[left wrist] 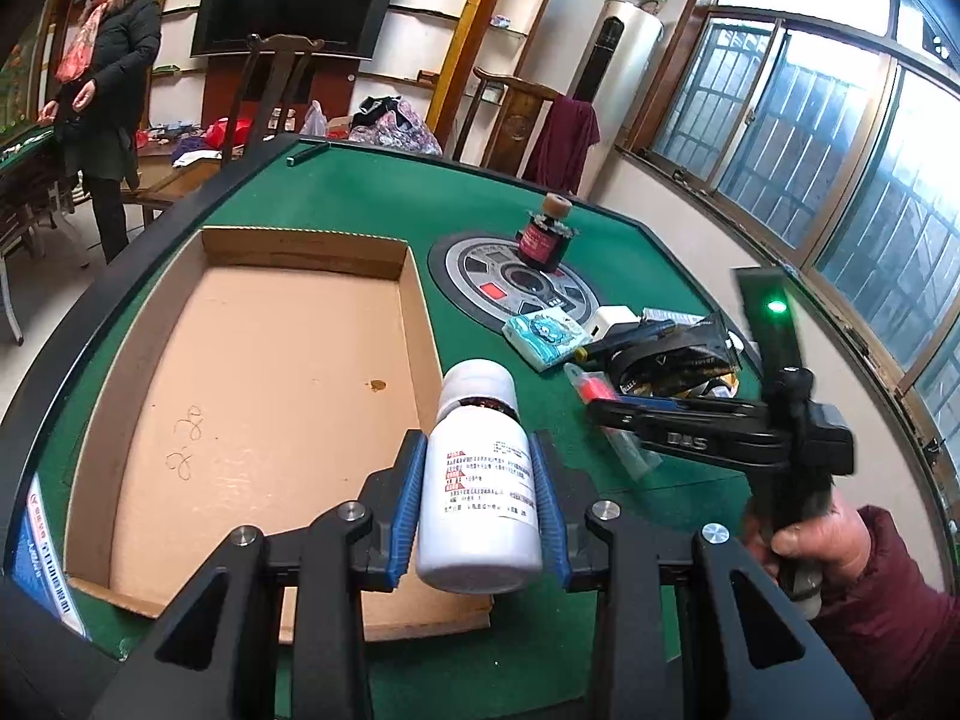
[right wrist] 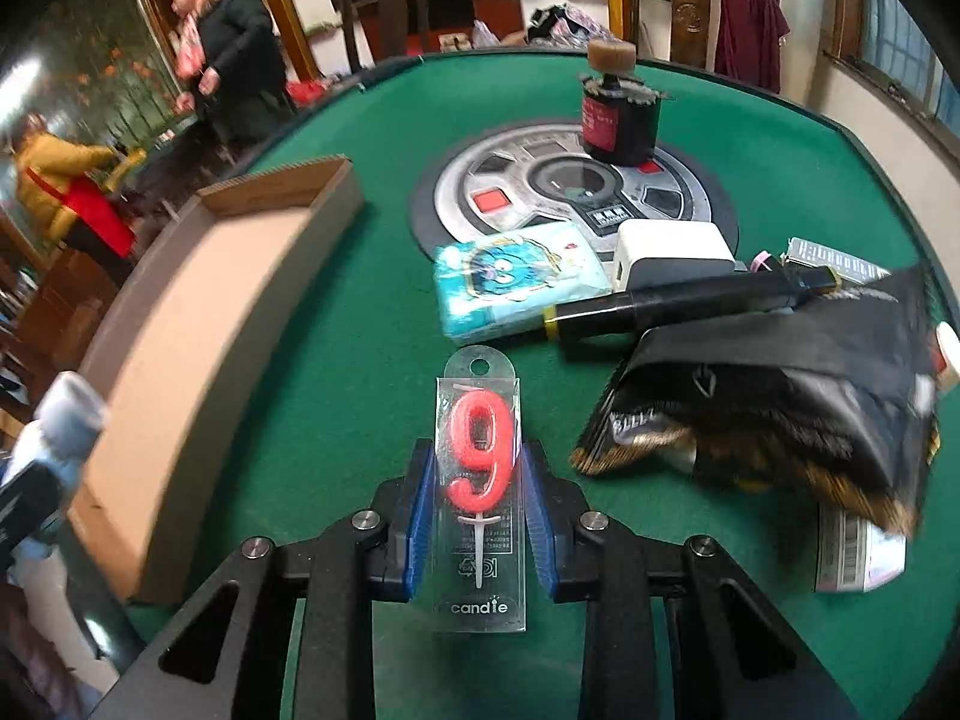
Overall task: Organize objects
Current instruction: 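Open the left gripper over the tray while right drops the candle box there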
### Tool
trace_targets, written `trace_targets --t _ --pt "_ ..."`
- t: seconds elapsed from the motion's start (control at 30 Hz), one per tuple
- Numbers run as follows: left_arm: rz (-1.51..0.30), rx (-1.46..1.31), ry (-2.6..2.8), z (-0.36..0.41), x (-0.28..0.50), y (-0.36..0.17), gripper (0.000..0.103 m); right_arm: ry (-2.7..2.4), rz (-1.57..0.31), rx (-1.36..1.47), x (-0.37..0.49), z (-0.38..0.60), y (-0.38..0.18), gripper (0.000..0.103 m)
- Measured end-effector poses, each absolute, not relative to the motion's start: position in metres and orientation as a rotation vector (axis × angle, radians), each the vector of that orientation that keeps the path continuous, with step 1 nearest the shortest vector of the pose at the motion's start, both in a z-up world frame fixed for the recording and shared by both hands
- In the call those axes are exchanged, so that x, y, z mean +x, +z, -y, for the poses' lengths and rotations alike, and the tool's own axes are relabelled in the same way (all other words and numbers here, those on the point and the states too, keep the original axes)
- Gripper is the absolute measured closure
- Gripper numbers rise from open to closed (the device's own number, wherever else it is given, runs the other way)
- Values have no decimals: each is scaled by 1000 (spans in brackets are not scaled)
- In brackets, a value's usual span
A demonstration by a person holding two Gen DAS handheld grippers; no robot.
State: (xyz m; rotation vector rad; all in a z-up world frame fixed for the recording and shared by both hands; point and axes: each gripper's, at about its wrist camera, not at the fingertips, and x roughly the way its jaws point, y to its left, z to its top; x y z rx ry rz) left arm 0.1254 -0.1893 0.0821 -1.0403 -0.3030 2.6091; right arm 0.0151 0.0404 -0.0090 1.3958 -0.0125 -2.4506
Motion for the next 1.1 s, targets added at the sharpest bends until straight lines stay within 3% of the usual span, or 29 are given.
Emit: trace_targets --t 0.23,0.5,0.83,1.1 --pt "336 -1000 2647 212 120 105 69 -2385 175 1244 31 -37 35 72" --pt "198 -1060 2710 221 52 115 70 -2189 387 1243 -27 26 64 72" --pt "459 -1288 2643 255 -30 50 70 -2248 333 1407 -97 94 28 72" --pt "508 -1291 2637 249 -49 40 70 -2298 316 1476 -123 95 9 72"
